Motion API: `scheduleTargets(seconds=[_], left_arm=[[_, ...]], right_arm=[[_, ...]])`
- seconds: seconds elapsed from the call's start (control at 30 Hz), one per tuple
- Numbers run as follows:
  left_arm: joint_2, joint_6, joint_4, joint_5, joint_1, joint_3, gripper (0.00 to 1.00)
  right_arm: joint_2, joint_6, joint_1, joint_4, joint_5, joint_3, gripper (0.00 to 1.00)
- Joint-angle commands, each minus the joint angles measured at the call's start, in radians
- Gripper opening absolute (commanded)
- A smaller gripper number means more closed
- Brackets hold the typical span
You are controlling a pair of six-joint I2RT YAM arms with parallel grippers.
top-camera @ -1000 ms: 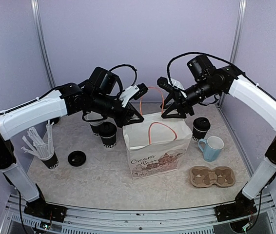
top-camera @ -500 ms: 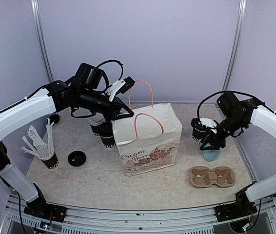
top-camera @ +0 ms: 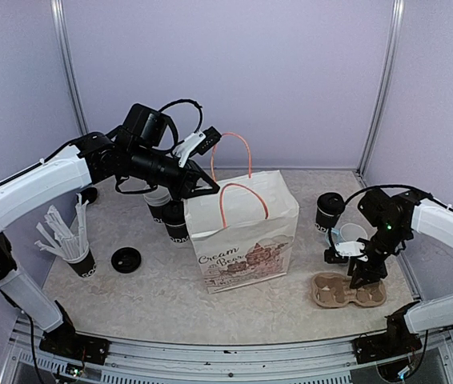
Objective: Pack the takeout coffee
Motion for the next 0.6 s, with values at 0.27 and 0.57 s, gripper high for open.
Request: scheduleTargets(seconds=[0.27, 0.57], left_arm=[[0.03, 0.016, -0.025, 0.027, -0.007, 0.018, 0.02], [0.046, 0.018, -0.032, 0.026, -0.012, 0.025, 0.02]], right_arm=[[-0.02, -0.06, 0.028, 0.133, 0.132, -0.14, 0.44], [0.008, -0.047, 0.042, 0.194, 0.141, -0.161, 0.44]])
